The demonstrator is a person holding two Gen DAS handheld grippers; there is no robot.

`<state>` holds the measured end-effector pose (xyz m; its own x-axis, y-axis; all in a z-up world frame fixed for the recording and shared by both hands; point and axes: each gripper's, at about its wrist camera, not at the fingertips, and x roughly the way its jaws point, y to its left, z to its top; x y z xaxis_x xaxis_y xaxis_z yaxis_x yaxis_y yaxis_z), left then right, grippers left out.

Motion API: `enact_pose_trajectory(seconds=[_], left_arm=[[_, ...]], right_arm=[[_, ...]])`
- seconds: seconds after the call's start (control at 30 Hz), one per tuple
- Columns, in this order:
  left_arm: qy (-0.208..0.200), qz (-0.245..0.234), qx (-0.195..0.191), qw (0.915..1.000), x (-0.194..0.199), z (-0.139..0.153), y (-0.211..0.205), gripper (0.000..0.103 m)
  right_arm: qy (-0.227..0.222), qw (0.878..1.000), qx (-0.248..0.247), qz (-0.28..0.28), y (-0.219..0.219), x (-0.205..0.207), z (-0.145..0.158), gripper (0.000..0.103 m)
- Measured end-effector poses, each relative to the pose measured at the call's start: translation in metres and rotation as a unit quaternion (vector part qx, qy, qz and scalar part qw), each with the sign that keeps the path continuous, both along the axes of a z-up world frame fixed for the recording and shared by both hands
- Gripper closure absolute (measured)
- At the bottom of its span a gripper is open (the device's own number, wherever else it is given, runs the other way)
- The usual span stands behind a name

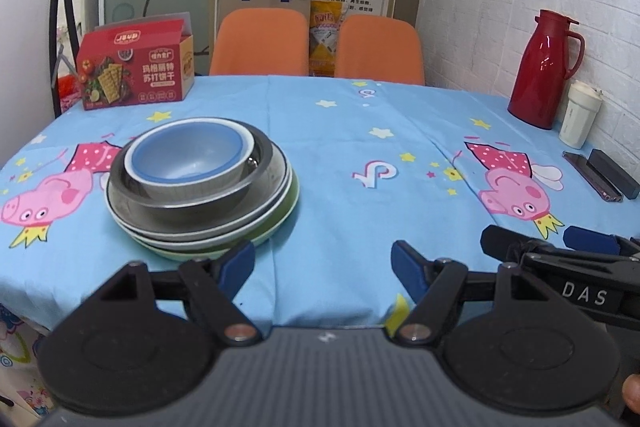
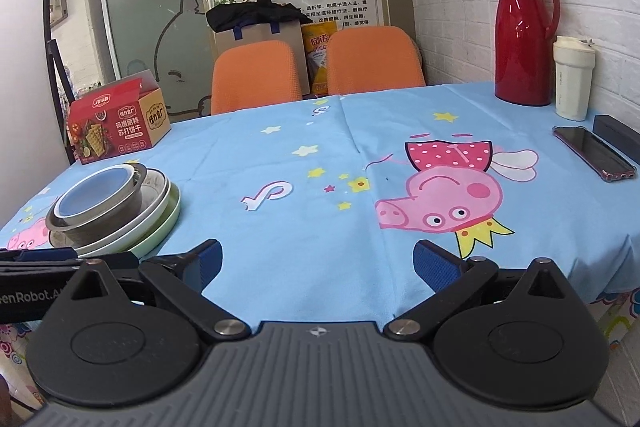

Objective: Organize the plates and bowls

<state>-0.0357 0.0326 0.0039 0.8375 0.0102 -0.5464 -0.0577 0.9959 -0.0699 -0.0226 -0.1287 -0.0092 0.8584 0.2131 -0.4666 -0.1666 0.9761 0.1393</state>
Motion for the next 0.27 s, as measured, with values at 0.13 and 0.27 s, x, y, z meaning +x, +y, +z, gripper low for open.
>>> enact_pose_trajectory(seconds=[0.13,0.27], left_arm=[[-0.006,0.000,0.001,1.0000,-0.0024,0.0027,0.0009,0.029],[-0.013,0.008,0.000,0.9999,-0.0046,0.0057,0.0028,0.029]], right_arm=[[0.000,1.000,-0.001,0.004,0.0023,-0.0045,0.0004,0.000],[-0.008,1.000,0.000,0.001,0.0027,-0.0069,0.0042,0.000]])
